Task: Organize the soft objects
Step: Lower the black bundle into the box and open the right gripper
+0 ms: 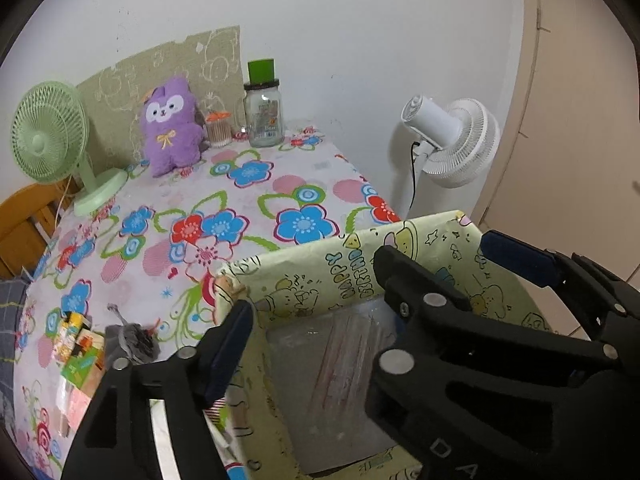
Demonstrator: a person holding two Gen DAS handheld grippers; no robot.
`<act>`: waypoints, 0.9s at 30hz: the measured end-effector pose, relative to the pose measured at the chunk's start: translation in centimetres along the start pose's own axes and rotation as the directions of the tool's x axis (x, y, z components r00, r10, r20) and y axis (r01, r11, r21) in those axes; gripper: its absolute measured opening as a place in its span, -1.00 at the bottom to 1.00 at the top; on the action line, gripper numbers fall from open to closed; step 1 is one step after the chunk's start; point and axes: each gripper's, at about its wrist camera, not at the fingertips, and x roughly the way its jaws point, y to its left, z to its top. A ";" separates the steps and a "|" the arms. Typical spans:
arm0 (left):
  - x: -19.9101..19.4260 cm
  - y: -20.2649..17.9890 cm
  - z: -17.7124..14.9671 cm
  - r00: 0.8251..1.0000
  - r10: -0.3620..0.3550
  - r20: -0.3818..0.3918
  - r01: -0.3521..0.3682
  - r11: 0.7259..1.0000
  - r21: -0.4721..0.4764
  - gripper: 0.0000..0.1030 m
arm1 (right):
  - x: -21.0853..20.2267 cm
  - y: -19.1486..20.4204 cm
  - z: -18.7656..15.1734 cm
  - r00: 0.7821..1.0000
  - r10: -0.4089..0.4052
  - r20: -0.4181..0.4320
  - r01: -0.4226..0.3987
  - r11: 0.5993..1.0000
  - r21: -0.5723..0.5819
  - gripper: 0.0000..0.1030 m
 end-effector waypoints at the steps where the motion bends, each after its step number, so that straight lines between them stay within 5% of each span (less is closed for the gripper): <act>1: -0.4 0.0 0.0 1.000 0.000 0.010 0.000 1.000 0.008 0.57 | -0.3 0.2 0.0 1.000 -0.001 0.006 0.001 1.000 -0.003 0.59; 12: -4.4 1.7 0.2 0.996 -0.012 0.083 0.007 0.998 0.069 0.84 | -4.2 3.3 0.5 0.995 -0.061 0.079 0.062 0.998 -0.012 0.73; 27: -8.5 5.4 -1.4 0.989 -0.059 0.134 0.050 0.996 0.072 0.90 | -7.8 8.4 -0.4 0.983 -0.142 0.114 0.145 0.989 -0.022 0.84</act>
